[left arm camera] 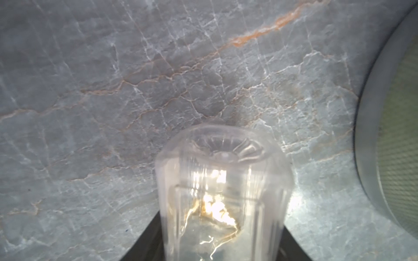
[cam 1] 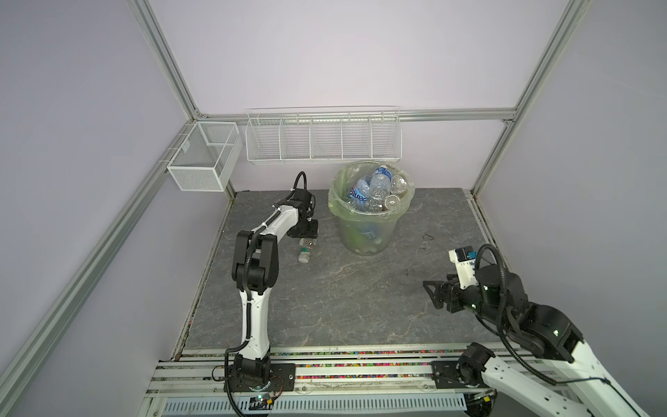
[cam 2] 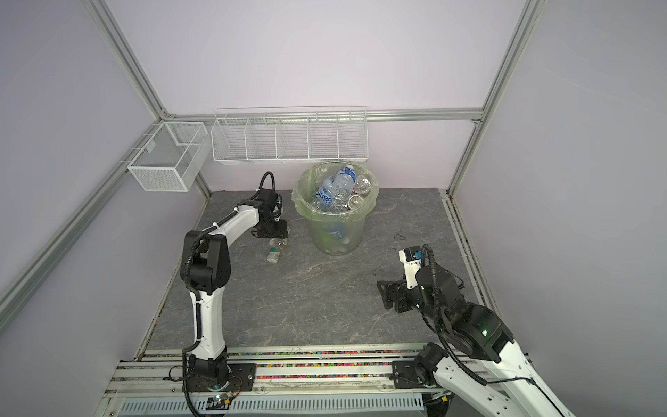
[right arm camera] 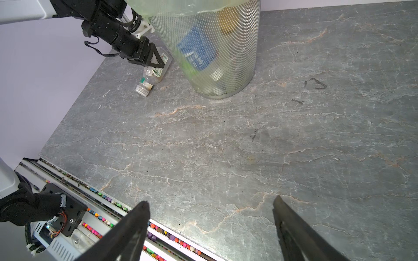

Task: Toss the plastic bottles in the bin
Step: 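Close the left gripper around the small green-capped bottle, then lift the green-capped bottle with the left gripper over the bin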

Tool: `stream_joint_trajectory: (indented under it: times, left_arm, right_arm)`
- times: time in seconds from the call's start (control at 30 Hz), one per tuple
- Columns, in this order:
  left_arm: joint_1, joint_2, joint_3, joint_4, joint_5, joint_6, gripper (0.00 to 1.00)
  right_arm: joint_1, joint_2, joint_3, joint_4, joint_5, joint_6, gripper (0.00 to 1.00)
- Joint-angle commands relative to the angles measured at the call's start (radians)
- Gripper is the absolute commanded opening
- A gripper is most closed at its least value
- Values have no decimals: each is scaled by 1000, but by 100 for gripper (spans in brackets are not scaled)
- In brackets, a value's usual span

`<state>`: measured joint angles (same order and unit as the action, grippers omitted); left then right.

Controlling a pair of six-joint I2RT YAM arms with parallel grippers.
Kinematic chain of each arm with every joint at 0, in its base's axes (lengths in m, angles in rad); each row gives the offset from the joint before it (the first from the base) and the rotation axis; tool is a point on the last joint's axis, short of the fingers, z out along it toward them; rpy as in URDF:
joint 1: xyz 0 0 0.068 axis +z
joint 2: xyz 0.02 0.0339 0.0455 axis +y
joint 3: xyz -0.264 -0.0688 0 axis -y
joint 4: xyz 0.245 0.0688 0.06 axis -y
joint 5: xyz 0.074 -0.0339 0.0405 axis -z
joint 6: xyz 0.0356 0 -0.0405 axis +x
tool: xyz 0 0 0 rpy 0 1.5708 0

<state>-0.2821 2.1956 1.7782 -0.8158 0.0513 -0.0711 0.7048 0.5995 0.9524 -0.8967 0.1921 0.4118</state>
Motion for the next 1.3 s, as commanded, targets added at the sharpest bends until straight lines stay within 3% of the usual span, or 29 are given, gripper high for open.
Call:
stream_joint_trajectory:
  times: [0.0,0.43,0.8,1.07,1.27]
  left_arm:
    - [-5,-37,-29,-13,-18,10,39]
    - [-9,-196,-72,-4,-8,-21,32]
    - [-9,-446,-60,61,10,-98,31]
    - [-27,-690,-98,266,13,-178,29]
    - [-67,-893,-275,624,33,-226,29]
  right_arm:
    - [0,-19,-4,-19,17,6,88]
    - [0,-84,6,-54,23,29,88]
    - [0,-116,12,-90,17,40,88]
    - [-1,-129,3,-90,6,53,88]
    - [0,-133,-10,-81,-4,64,88]
